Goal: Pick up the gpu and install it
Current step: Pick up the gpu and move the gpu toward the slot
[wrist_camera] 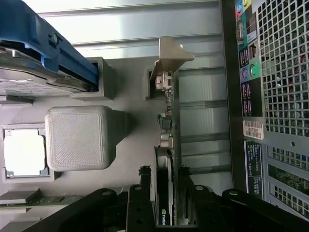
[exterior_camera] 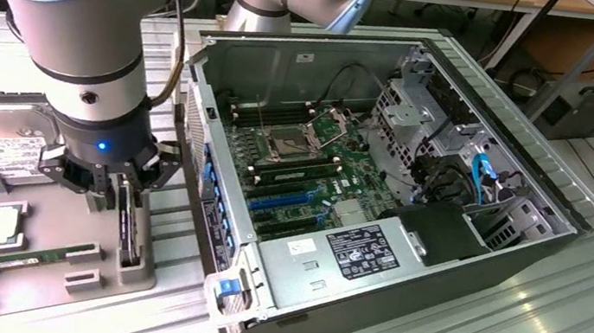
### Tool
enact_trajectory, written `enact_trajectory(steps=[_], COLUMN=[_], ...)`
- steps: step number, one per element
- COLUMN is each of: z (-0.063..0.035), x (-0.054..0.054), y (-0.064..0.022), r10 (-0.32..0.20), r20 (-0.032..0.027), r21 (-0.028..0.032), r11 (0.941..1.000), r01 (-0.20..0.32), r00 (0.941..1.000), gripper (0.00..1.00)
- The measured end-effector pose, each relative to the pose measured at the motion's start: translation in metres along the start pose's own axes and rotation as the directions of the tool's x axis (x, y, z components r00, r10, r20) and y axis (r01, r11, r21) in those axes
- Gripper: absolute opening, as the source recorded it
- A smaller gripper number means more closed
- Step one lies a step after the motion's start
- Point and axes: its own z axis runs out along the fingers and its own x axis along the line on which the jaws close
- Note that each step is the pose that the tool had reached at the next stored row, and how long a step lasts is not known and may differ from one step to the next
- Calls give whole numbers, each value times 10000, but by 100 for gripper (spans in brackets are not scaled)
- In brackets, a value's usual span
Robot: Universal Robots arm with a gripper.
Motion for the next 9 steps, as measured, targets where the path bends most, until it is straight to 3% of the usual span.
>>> enact_trajectory(steps=[9], z=[33], x=[1], y=[0], r10=[128], r20=[6], r21=[3], r11=[9999], r01=[-128], r00=[9999], gripper=[36])
